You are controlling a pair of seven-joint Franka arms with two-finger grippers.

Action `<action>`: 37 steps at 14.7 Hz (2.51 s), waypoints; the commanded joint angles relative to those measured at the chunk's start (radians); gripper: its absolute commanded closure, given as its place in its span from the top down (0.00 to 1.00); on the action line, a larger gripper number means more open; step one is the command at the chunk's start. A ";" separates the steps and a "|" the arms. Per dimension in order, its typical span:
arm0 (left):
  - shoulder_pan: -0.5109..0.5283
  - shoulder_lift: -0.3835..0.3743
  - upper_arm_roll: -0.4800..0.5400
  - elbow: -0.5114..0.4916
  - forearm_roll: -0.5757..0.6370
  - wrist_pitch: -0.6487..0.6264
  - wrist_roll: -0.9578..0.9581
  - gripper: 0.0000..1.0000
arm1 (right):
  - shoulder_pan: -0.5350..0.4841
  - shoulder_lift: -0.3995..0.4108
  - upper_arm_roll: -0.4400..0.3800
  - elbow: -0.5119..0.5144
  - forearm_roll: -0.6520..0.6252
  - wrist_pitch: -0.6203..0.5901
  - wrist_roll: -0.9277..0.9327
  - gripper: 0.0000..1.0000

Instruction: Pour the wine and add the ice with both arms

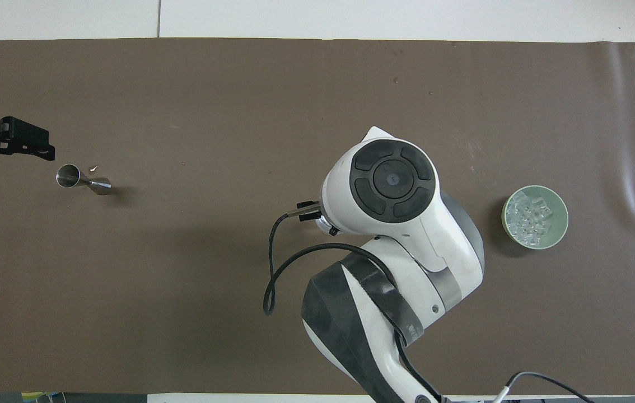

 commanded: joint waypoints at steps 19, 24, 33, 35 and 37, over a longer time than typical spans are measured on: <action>0.034 -0.109 -0.026 -0.117 0.054 -0.053 0.079 1.00 | 0.001 -0.023 -0.003 -0.004 -0.011 -0.029 0.005 0.38; 0.029 -0.110 -0.026 -0.121 0.063 -0.026 0.108 1.00 | -0.025 -0.003 -0.009 0.111 -0.014 -0.138 -0.007 0.38; 0.030 -0.110 -0.028 -0.121 0.062 -0.021 0.099 1.00 | -0.387 -0.129 -0.019 0.111 -0.031 -0.305 -0.323 1.00; 0.034 -0.110 -0.028 -0.121 0.062 -0.021 0.099 1.00 | -0.433 -0.135 -0.020 0.111 -0.063 -0.327 -0.355 1.00; 0.037 -0.110 -0.028 -0.121 0.062 -0.023 0.099 1.00 | -0.465 -0.149 -0.019 0.111 -0.095 -0.357 -0.363 1.00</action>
